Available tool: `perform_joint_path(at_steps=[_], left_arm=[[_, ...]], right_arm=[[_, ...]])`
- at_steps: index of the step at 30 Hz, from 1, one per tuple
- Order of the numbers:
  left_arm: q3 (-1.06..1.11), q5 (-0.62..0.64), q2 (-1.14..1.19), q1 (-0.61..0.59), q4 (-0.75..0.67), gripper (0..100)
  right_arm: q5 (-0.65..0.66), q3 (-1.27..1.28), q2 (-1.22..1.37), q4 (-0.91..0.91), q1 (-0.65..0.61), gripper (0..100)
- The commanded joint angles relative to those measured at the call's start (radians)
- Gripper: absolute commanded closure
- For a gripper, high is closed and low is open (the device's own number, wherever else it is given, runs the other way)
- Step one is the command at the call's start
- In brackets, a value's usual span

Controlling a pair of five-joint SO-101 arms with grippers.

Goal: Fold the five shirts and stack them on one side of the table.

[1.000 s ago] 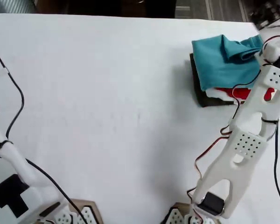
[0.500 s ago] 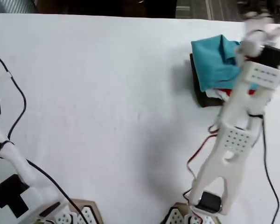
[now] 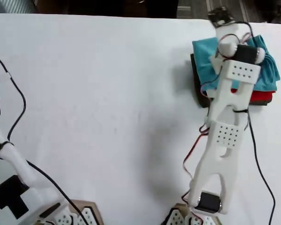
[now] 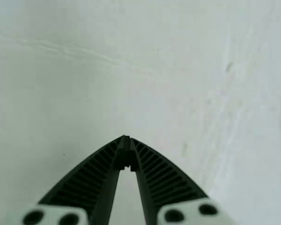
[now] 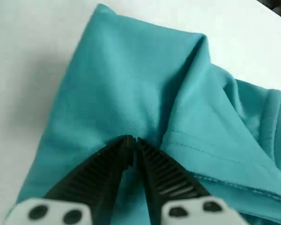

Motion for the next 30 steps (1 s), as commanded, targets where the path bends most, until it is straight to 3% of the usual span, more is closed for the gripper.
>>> perform_joint_path(at_steps=[1, 8, 21, 27, 30], left_arm=[[-0.005, 0.008, -0.046, -0.012, -0.011, 97], [-0.005, 0.008, -0.046, -0.008, -0.009, 97], [-0.008, 0.008, -0.046, -0.008, -0.011, 97], [-0.008, 0.008, -0.046, -0.008, -0.011, 97], [-0.008, 0.008, -0.046, -0.008, -0.012, 97]], right_arm=[[-0.002, -0.035, 0.002, -0.151, 0.09, 97.9], [-0.008, -0.035, 0.033, -0.446, 0.14, 97.9], [-0.011, -0.041, -0.073, -0.444, 0.154, 97.9], [-0.262, -0.038, -0.217, -0.432, 0.177, 97.9], [-0.296, -0.037, -0.263, -0.317, 0.142, 97.9]])
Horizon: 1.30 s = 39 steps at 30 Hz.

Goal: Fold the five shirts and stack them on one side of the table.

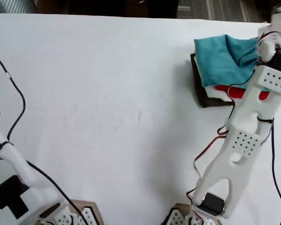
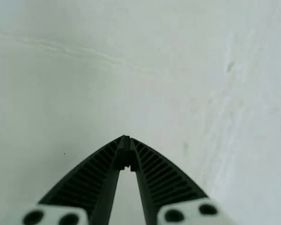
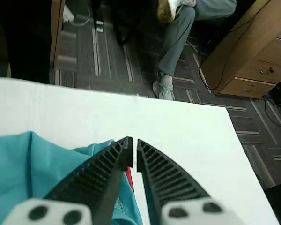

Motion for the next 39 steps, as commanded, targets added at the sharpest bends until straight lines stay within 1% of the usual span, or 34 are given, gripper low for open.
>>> perform_joint_path(at_steps=[1, 3, 6, 8, 11, 18, 22, 24, 27, 34, 36, 39], left_arm=[[-0.008, 0.008, -0.046, -0.002, -0.014, 97], [-0.008, 0.008, -0.046, -0.002, -0.015, 97], [-0.008, 0.008, -0.046, -0.002, -0.017, 97], [-0.008, 0.008, -0.046, -0.002, -0.028, 97], [-0.008, 0.008, -0.046, -0.005, -0.038, 97], [-0.008, 0.008, -0.046, -0.005, -0.038, 97], [-0.008, 0.008, -0.046, -0.002, -0.035, 97], [-0.008, 0.008, -0.046, -0.002, -0.034, 97], [-0.008, 0.008, -0.046, -0.002, -0.031, 97], [-0.008, 0.008, -0.046, -0.002, -0.031, 97], [-0.007, 0.008, -0.046, -0.002, -0.031, 97], [-0.004, 0.008, -0.046, -0.002, -0.031, 97]], right_arm=[[-0.041, -0.037, -0.128, 0.142, -0.047, 97.9], [-0.015, -0.037, -0.148, 0.268, -0.094, 97.9], [0.117, -0.034, -0.145, 0.447, -0.162, 97.9], [0.166, -0.012, -0.12, 0.507, -0.193, 97.9], [0.17, 0.011, -0.074, 0.526, -0.197, 97.9], [0.178, 0.005, -0.001, 0.519, -0.104, 97.9], [0.272, 0.005, 0.038, 0.516, -0.07, 97.9], [0.308, 0.003, 0.061, 0.49, -0.056, 97.9], [0.33, 0.006, 0.097, 0.403, -0.03, 97.9], [0.325, 0.003, 0.177, 0.03, 0.007, 97.9], [0.324, 0.003, 0.182, -0.044, 0.007, 97.9], [0.324, 0.003, 0.182, -0.105, 0.001, 97.9]])
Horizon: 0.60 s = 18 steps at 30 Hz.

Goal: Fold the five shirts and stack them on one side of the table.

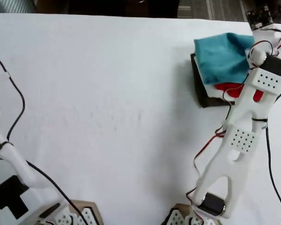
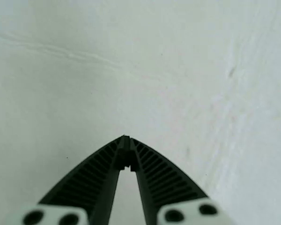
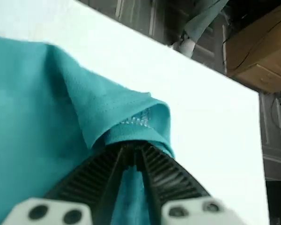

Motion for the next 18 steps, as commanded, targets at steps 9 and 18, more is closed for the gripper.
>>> perform_joint_path(at_steps=[9, 18], left_arm=[[-0.008, 0.008, -0.046, -0.003, -0.011, 97], [-0.007, 0.008, -0.046, -0.008, -0.011, 97]], right_arm=[[0.006, 0.009, 0.053, -0.387, -0.001, 97.9], [0.006, -0.006, 0.128, -0.74, 0.053, 97.9]])
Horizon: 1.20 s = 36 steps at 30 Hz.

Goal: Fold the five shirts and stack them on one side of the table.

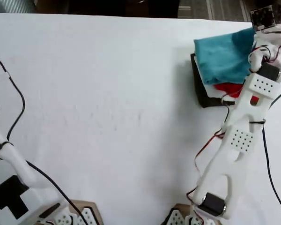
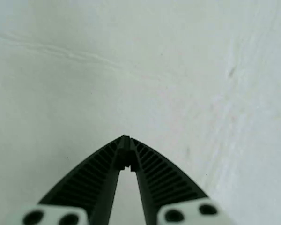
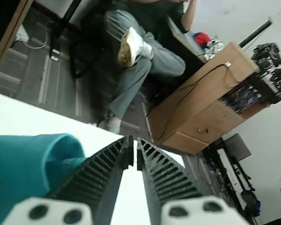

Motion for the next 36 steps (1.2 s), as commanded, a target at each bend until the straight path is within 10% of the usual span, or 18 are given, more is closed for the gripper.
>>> perform_joint_path(at_steps=[1, 20, 36], left_arm=[[-0.007, 0.008, -0.046, -0.008, -0.012, 97], [-0.008, 0.008, -0.046, -0.008, -0.015, 97], [-0.002, 0.005, -0.046, -0.009, -0.008, 97]], right_arm=[[0.006, -0.043, -0.021, -0.085, 0.028, 97.9], [0.006, -0.068, -0.065, -0.015, -0.171, 97.9], [0.181, -0.068, 0.24, -0.231, -0.031, 97.8]])
